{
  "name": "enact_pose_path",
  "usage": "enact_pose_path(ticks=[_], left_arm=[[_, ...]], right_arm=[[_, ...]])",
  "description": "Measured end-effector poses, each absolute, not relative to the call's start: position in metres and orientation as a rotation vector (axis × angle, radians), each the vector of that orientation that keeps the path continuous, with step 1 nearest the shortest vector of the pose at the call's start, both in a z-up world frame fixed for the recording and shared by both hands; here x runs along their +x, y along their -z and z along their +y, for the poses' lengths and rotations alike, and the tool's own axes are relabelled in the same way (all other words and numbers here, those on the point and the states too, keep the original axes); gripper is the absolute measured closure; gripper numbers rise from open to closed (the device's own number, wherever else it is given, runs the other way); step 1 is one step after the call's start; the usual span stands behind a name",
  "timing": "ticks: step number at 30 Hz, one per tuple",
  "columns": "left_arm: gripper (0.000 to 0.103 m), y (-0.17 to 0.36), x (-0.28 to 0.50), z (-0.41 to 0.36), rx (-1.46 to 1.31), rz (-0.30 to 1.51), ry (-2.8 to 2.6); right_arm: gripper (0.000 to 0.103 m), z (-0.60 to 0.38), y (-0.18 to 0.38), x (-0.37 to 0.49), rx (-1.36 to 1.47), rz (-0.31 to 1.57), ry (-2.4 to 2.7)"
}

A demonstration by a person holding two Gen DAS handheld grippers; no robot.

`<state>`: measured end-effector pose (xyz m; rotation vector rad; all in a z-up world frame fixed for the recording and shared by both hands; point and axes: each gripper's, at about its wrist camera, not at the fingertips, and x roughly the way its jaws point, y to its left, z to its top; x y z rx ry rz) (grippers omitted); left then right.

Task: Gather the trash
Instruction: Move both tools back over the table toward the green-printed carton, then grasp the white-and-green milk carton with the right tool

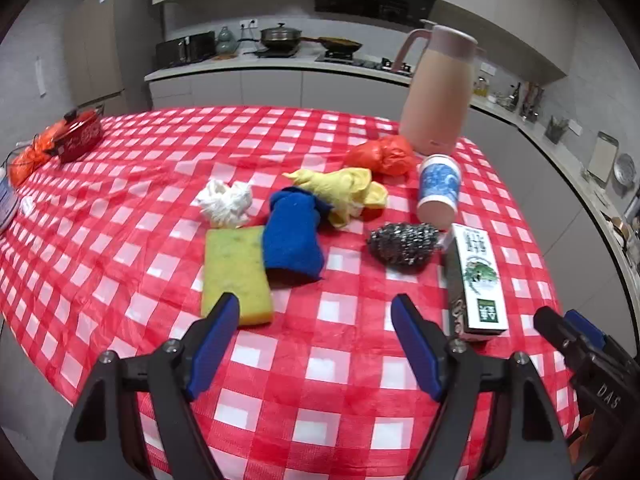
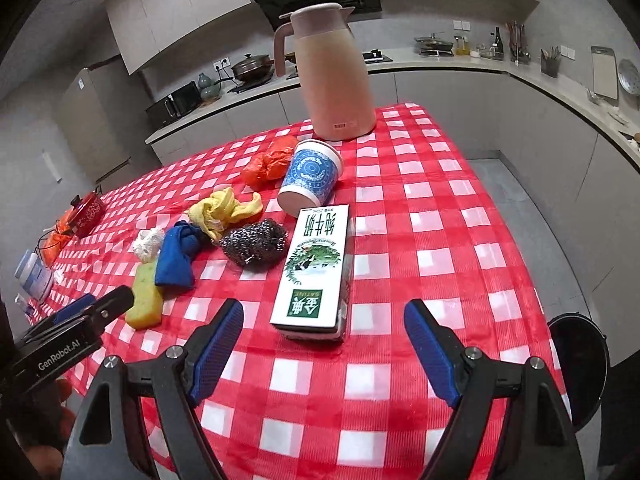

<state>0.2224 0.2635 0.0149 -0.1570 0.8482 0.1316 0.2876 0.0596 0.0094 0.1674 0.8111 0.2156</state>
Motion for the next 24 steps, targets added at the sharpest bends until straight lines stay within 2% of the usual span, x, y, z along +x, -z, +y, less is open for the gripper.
enact_pose_path(ticks=[9, 24], left_arm=[[0.024, -0.001, 0.233, 0.283, -0.146, 0.874, -0.160], [0.024, 0.030, 0.282, 0.314, -0.104, 0.911, -0.074]], right_arm=[[0.018, 0.082, 0.001, 0.309, 0.140, 0.844, -0.238], [0.017, 0.106, 0.056, 0.361, 0.176, 0.945, -0.060]])
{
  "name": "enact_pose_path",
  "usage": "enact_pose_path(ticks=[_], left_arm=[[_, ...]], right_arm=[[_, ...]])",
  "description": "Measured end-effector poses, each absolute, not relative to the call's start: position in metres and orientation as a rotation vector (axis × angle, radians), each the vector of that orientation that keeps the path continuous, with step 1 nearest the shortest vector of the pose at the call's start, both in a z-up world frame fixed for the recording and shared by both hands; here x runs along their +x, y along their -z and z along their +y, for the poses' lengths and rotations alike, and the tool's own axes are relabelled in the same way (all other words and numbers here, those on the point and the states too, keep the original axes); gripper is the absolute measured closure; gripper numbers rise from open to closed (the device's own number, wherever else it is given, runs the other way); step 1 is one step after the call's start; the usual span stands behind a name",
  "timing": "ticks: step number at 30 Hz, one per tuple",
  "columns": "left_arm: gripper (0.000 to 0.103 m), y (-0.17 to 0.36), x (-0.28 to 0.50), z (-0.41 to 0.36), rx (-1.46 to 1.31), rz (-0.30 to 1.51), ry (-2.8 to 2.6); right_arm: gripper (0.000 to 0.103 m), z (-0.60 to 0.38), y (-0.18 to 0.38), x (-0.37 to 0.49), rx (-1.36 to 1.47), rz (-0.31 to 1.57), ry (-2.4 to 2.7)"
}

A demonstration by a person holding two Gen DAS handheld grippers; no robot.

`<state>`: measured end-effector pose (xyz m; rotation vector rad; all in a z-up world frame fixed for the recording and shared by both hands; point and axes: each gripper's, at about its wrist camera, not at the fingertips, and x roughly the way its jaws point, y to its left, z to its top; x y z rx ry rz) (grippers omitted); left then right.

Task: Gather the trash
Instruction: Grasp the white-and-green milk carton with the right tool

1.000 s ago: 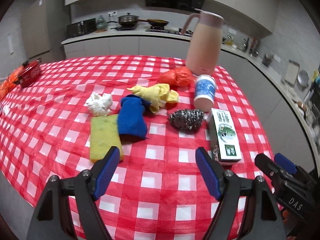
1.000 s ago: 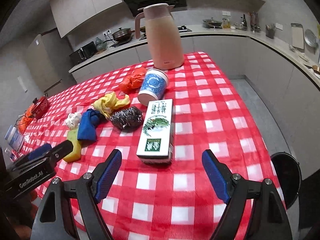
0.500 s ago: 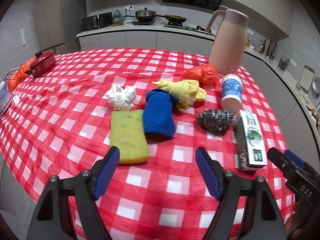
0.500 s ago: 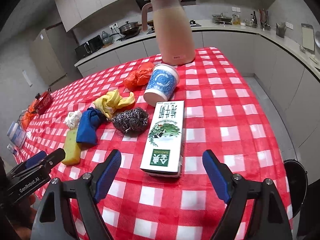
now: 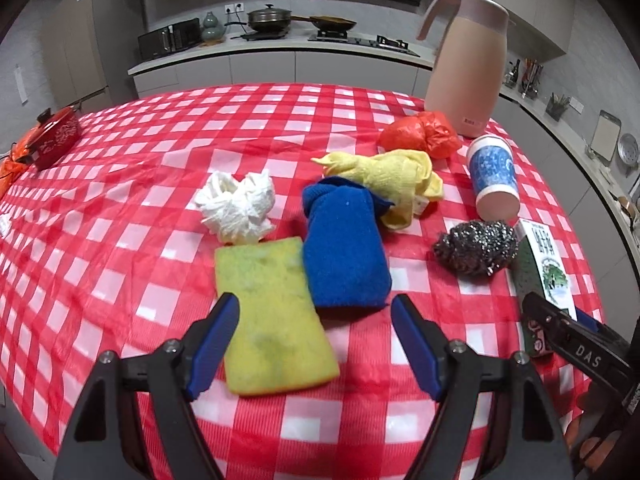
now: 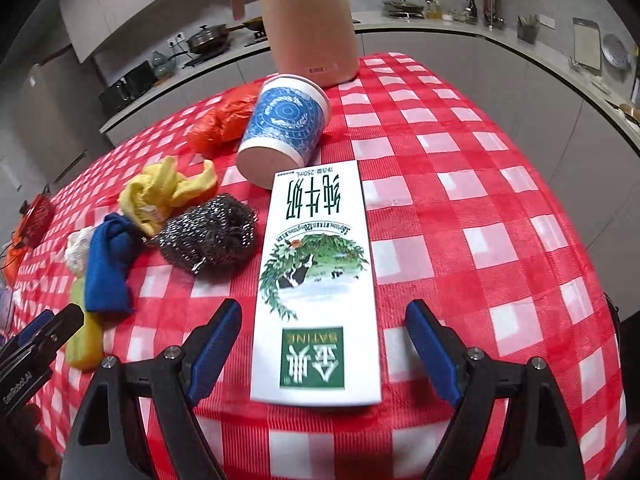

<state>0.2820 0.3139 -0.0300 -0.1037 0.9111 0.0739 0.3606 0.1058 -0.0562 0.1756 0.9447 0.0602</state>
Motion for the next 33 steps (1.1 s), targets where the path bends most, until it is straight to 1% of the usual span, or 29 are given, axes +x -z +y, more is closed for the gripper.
enact_pose_path(ticks=[2, 3, 4, 5, 16, 19, 21, 25, 33], left_arm=[[0.024, 0.031, 0.286, 0.317, -0.108, 0.915, -0.068], [0.024, 0.032, 0.288, 0.318, -0.109, 0.917, -0.066], [0.024, 0.032, 0.289, 0.319, -0.110, 0.918, -0.064], [0.024, 0.032, 0.290, 0.321, -0.110, 0.921, -0.061], [0.024, 0.040, 0.287, 0.340, -0.121, 0.957, -0.094], [0.024, 0.044, 0.286, 0.343, -0.107, 0.968, -0.107], [0.024, 0.049, 0.287, 0.345, -0.112, 0.987, -0.108], [0.024, 0.058, 0.291, 0.347, -0.134, 1.015, -0.093], [0.023, 0.065, 0.292, 0.356, -0.137, 1.004, -0.059]], right_arm=[[0.018, 0.108, 0.059, 0.364, 0.167, 0.948, -0.048], [0.024, 0.109, 0.059, 0.365, 0.169, 0.948, -0.050], [0.032, 0.111, 0.060, 0.366, 0.171, 0.951, -0.052], [0.043, 0.112, 0.059, 0.366, 0.157, 0.946, -0.039], [0.044, 0.127, 0.056, 0.351, 0.166, 0.964, -0.068], [0.040, 0.132, 0.059, 0.350, 0.148, 0.975, -0.060], [0.034, 0.134, 0.059, 0.350, 0.151, 0.975, -0.058], [0.033, 0.135, 0.059, 0.349, 0.162, 0.973, -0.055], [0.033, 0.136, 0.060, 0.350, 0.166, 0.959, -0.042]])
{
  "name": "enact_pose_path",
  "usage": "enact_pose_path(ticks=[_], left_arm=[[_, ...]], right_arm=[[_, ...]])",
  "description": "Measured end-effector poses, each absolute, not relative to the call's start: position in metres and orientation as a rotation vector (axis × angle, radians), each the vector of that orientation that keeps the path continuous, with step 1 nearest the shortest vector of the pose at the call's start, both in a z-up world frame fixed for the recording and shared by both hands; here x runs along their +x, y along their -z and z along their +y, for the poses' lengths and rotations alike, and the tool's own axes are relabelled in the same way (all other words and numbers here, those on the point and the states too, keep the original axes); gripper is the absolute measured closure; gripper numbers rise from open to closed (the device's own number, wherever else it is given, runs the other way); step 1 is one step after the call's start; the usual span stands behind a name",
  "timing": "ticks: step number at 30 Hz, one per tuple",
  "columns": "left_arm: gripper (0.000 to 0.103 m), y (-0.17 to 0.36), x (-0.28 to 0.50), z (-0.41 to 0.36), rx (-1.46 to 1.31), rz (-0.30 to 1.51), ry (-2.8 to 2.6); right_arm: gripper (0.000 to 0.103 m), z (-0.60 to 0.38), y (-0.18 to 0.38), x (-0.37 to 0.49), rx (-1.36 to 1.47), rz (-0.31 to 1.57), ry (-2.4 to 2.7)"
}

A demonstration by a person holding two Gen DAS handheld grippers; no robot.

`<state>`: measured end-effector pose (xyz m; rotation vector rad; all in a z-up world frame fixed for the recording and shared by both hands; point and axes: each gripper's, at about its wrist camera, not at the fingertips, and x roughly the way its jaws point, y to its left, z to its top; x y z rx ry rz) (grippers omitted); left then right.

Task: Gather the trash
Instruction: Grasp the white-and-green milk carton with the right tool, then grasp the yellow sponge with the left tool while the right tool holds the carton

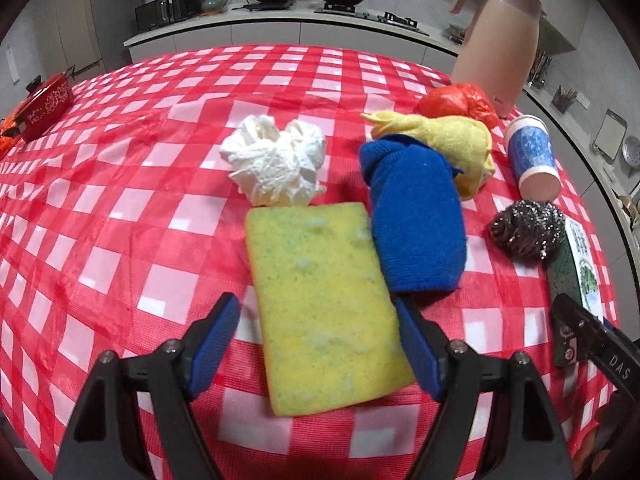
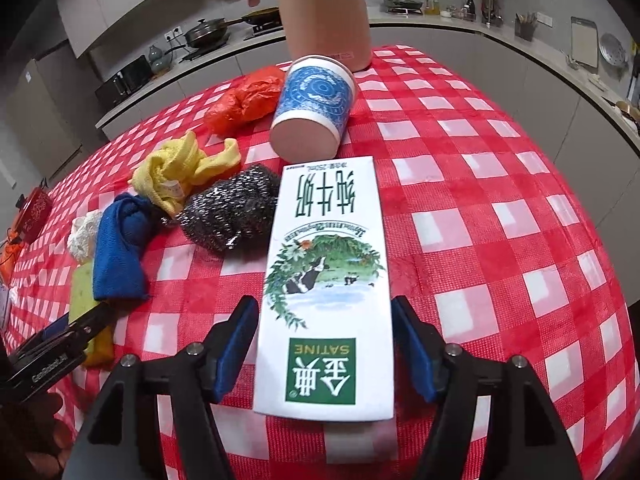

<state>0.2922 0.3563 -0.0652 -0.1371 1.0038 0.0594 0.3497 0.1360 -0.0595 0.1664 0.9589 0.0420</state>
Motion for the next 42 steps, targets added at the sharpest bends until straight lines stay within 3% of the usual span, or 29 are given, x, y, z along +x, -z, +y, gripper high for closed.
enact_pose_path(ticks=[3, 5, 11, 22, 42], left_arm=[[0.027, 0.065, 0.291, 0.356, -0.127, 0.986, -0.041], [0.042, 0.064, 0.289, 0.355, -0.118, 0.972, -0.026], [0.055, 0.057, 0.286, 0.355, -0.155, 0.950, 0.007], [0.057, 0.018, 0.265, 0.331, -0.180, 0.851, 0.045], [0.057, -0.007, 0.238, 0.177, -0.147, 0.831, 0.236]], right_arm=[[0.034, 0.136, 0.060, 0.351, 0.156, 0.956, -0.037], [0.041, 0.136, 0.059, 0.351, 0.155, 0.952, -0.035], [0.045, 0.132, 0.057, 0.349, 0.166, 0.936, -0.050], [0.047, 0.105, 0.035, 0.329, 0.190, 0.880, -0.055], [0.047, -0.012, 0.004, 0.271, 0.253, 0.805, -0.044]])
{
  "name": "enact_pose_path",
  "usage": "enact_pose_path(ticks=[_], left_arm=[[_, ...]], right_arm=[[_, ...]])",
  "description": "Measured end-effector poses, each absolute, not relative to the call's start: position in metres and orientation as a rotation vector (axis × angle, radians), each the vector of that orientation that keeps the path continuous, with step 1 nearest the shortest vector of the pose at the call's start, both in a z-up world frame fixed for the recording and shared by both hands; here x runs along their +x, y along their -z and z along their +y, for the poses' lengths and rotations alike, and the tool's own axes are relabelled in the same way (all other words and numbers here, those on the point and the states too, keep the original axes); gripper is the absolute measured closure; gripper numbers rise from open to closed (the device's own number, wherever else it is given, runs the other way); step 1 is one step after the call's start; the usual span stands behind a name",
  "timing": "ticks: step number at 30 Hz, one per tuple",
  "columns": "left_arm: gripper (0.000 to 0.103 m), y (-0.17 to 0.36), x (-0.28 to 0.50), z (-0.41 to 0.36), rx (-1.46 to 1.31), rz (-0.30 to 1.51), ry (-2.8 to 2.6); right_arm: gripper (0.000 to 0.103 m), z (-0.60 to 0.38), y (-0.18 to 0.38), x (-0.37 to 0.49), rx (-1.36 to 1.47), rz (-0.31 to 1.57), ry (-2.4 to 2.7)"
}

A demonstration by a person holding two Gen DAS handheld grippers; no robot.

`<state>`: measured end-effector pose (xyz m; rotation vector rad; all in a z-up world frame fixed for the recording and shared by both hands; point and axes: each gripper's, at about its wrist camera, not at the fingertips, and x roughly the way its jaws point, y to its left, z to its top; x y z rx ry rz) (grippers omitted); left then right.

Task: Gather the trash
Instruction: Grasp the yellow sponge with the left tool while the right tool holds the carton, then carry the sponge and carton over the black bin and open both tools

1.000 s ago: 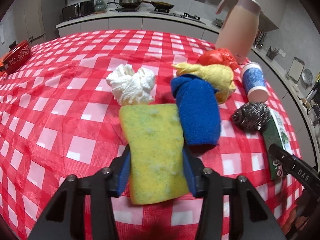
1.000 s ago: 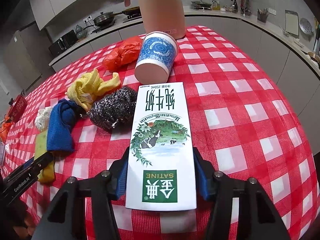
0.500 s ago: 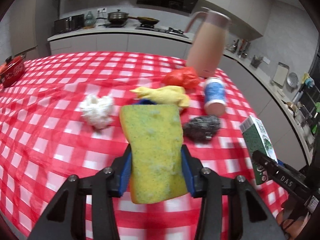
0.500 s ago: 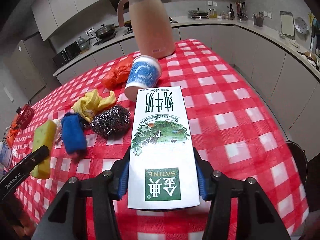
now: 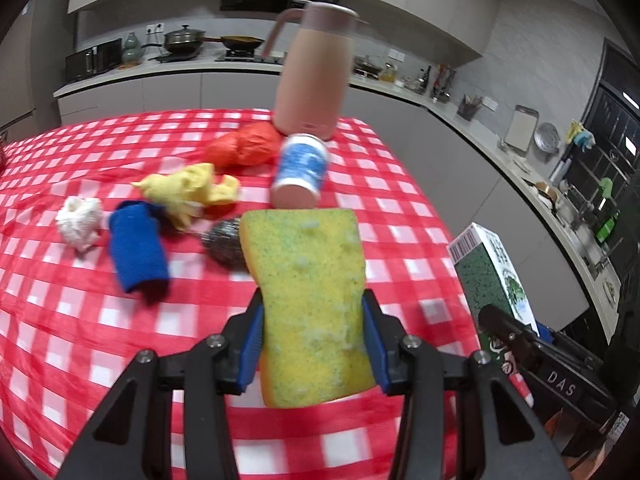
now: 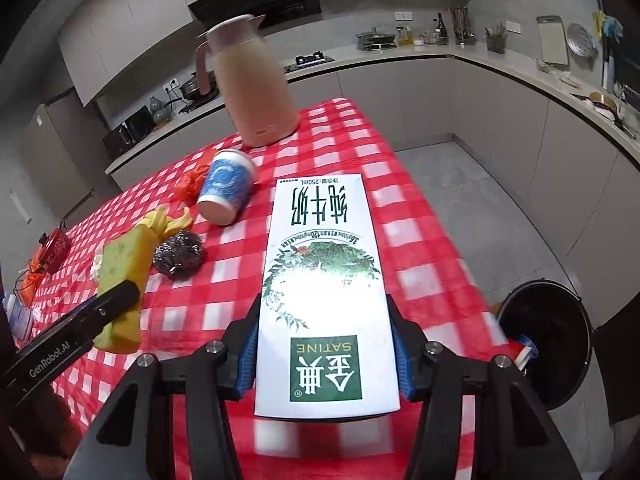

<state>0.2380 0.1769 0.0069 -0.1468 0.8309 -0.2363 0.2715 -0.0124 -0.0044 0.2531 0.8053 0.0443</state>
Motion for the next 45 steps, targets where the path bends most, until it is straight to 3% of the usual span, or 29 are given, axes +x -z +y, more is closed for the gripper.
enact_pose_path(ticks=[24, 45], left_arm=[[0.057, -0.008, 0.227, 0.084, -0.071, 0.840, 0.413], [0.057, 0.036, 0.211, -0.148, -0.031, 0.990, 0.496]], right_arm=[[0.047, -0.087, 0.008, 0.225, 0.375, 0.803, 0.078], [0.047, -0.324, 0.062, 0.189, 0.418, 0.895, 0.189]])
